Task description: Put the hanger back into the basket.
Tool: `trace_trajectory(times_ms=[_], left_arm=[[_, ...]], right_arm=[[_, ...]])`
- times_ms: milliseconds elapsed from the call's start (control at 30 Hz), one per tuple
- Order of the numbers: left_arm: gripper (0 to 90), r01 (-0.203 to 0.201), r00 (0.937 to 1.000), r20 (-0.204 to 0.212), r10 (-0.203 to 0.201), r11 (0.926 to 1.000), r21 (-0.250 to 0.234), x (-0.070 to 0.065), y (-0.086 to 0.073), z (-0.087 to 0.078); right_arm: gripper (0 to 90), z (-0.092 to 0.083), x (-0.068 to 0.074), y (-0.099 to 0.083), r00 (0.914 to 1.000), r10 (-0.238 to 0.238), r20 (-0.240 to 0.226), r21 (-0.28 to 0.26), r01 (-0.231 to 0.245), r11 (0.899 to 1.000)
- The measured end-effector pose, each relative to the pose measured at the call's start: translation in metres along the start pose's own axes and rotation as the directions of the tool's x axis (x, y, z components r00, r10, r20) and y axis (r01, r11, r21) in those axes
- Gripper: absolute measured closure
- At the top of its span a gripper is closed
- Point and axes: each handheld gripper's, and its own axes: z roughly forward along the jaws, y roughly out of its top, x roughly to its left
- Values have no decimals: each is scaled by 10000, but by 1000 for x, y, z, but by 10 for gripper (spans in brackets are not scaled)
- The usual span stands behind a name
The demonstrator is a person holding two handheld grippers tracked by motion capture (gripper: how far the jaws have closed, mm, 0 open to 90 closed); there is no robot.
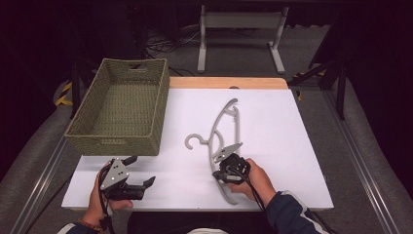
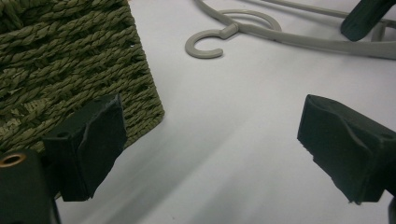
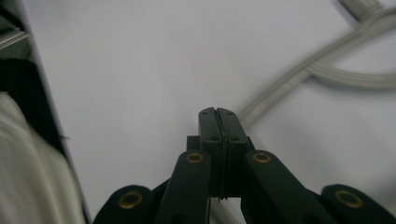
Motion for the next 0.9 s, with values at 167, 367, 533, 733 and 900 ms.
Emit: trace_trajectory(times_ms=[167,367,533,733,900], left_arm=[[86,-50,9999,96,50,10000,-8,0,1,1],[86,-201,9996,222,201,9998,13,-2,2,2],[87,-141,9997,212,141,9999,-14,-2,2,0],[87,-158,9997,196,158,9999,21,-2,3,1],[88,-323,9991,289,318,9994,153,-6,4,4]], right_arm=[[633,-5,-9,-6,9882,1270,-858,-30,-1277,9918],[553,-17,-10,1,9746,1930,-1134,-248,-1969,9801],[514,3,2,6,9833,1494,-1043,1178,-1370,9835],[640,8,10,18,9970,755,-144,1883,-715,9795],[754,8,2,15,9940,1065,-260,1603,-1010,9819]])
